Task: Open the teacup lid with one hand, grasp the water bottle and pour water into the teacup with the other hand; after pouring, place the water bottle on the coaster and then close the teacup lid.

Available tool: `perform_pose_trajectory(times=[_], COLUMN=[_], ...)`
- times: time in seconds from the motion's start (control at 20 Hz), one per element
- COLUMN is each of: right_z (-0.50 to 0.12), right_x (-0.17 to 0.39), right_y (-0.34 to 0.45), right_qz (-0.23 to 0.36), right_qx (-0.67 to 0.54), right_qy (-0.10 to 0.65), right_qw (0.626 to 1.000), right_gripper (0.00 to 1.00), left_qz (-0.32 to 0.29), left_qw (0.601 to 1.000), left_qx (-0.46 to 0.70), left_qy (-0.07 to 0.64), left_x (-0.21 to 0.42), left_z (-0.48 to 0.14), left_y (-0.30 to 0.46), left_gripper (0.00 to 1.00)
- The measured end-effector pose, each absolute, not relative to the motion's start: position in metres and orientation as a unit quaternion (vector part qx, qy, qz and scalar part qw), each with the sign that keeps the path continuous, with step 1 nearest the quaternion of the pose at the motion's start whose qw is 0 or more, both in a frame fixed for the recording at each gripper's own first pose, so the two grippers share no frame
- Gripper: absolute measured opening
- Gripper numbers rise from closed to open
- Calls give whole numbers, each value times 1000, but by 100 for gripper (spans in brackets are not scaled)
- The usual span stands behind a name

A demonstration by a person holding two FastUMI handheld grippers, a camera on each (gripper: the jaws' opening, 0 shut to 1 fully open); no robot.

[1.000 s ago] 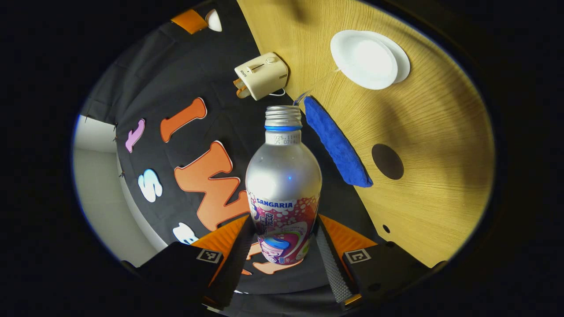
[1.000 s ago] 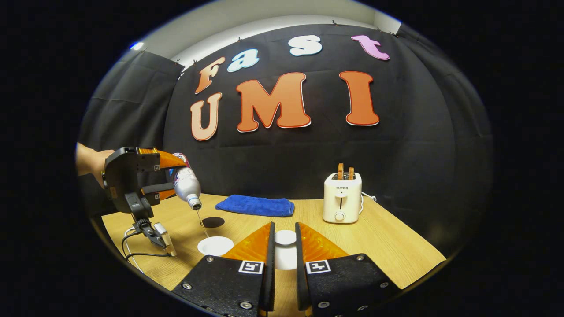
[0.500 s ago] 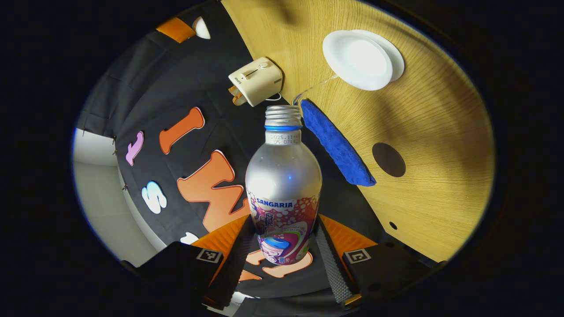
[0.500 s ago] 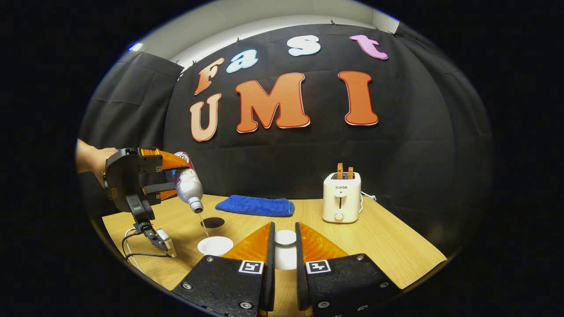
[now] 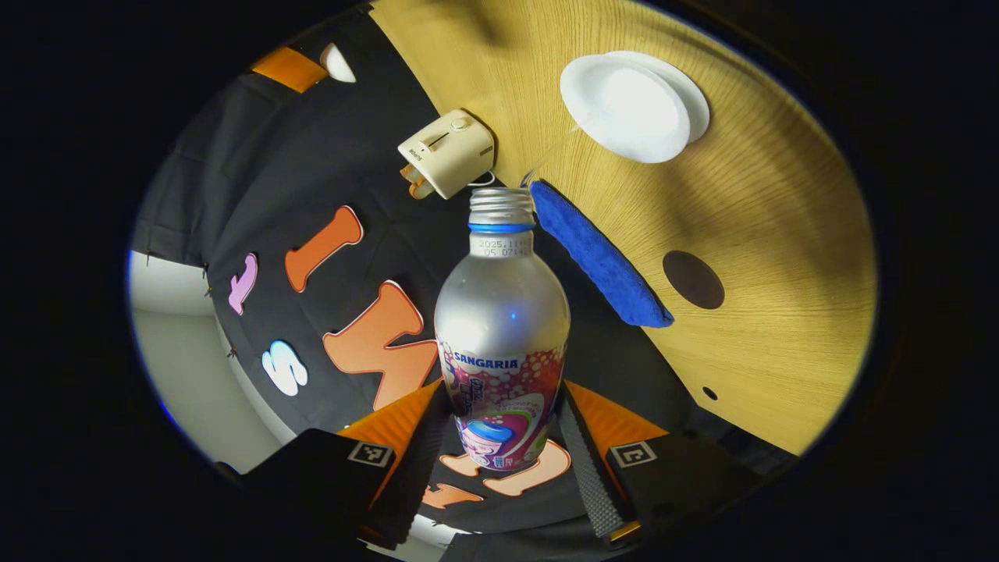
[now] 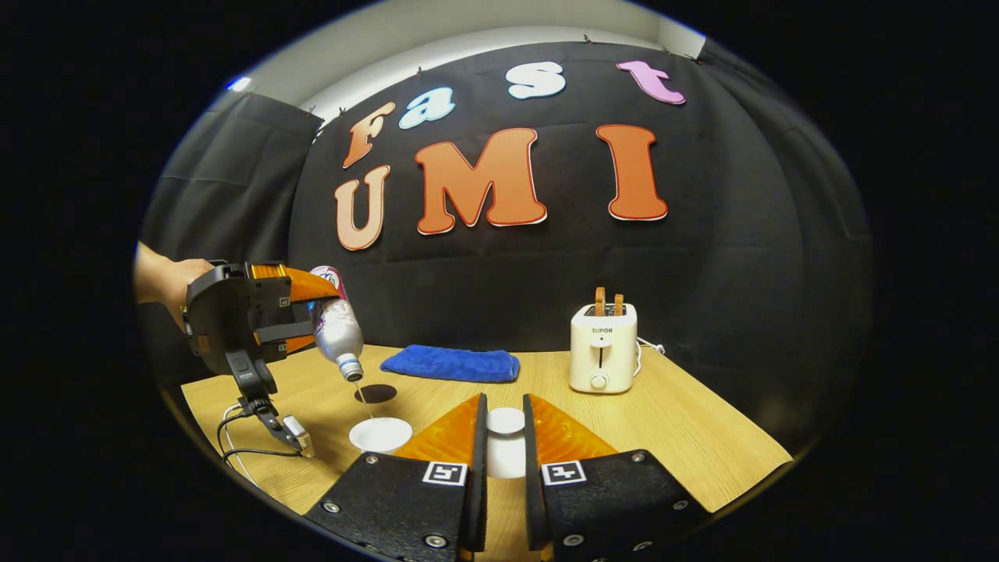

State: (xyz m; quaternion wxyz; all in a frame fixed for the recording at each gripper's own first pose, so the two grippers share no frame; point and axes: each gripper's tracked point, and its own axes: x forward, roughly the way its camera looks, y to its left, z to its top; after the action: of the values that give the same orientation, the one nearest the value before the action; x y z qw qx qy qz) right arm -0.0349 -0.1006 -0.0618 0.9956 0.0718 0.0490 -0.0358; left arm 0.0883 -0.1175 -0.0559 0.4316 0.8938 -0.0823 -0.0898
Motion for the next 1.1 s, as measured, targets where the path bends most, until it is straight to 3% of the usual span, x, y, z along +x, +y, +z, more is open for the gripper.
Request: perform_pose_trajectory(times=[0.7,1.1], right_z=[-63,-62], right_x=[-34,-34], right_y=[-99,-98], right_qz=[-28,-19], right_qx=[69,57], right_qy=[52,54], right_qw=[996,997], right_gripper=[20,20], left_qz=[-72,-52], left_qw=[466,563], left_qx=[875,810], left_qy=[-115,-152], left_x=[89,89], left_z=[-57,-58], left_y=[-119,-112], left_gripper=[86,85])
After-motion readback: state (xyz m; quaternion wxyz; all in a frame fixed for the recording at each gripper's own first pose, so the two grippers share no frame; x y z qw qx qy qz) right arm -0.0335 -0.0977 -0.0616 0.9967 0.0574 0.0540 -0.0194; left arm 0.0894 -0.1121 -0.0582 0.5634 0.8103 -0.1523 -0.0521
